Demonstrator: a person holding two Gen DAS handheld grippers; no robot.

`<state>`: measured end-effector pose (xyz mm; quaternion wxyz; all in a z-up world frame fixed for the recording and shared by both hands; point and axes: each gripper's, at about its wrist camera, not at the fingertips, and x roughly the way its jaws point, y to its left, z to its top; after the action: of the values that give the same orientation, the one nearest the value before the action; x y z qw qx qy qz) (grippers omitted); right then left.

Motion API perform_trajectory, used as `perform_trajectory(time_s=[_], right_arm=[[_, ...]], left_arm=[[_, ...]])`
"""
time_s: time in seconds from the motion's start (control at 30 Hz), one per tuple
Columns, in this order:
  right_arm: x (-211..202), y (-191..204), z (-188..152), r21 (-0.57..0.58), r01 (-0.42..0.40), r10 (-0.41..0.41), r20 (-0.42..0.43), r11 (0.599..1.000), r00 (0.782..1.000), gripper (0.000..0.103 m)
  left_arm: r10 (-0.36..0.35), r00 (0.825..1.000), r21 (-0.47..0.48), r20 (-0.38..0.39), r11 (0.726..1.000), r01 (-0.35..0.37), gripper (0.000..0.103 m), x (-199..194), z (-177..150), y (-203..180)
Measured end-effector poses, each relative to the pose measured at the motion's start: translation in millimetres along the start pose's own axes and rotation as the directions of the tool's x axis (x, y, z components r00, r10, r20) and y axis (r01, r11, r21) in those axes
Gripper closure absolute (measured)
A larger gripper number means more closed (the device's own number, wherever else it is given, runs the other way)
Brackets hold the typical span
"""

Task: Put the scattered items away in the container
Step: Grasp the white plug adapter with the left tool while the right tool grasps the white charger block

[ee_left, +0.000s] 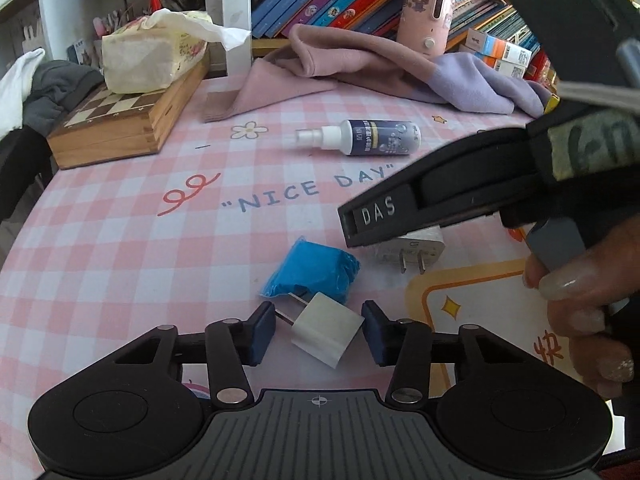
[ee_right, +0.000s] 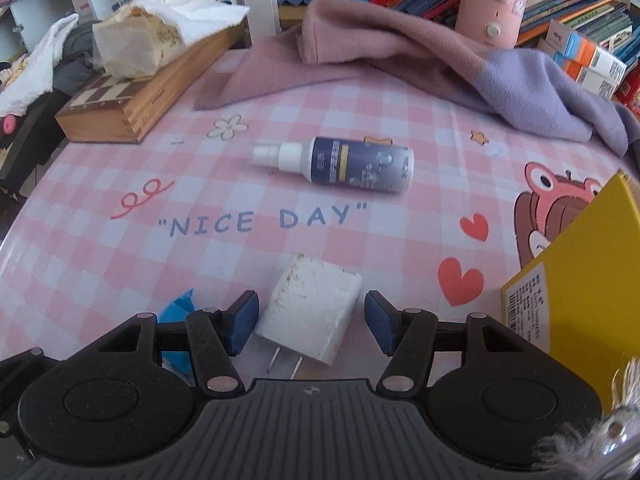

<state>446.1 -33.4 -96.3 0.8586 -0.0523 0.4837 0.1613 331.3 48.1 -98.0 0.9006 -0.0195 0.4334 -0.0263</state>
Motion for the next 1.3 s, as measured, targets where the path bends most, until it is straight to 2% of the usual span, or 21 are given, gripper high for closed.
perform_trajectory(time_s=[0.23,0.67,1.0,1.3], right_arm=[[-0.7,-2.3,-0.9,0.006,-0.017,0.017,0.007,1.0,1.0,0.06],[-27.5,-2.1,-14.9,0.025,-0.043,0.042,0.044,0.999,0.998,0.06],[-72.2,7.3,-37.9,0.024,-0.066,0.064,0.103,0.998,0.993,0.06],[-118.9,19.1,-72.4,0.016,-0.079,0.076,0.141,0.997,0.987,0.06]], left_arm=[[-0.008,1.0,-0.018,-0.003,1.0,0.008,0.058,-3.5,0.2,5.4],[0.021,0.999,-0.048,0.033,0.999,-0.02,0.058,-38.4,-6.5,20.3],[0.017,0.996,-0.069,0.084,0.998,-0.011,0.058,-81.3,-19.2,27.5],[0.014,0.989,-0.062,0.147,0.998,-0.005,0.058,-129.8,-39.7,27.6]])
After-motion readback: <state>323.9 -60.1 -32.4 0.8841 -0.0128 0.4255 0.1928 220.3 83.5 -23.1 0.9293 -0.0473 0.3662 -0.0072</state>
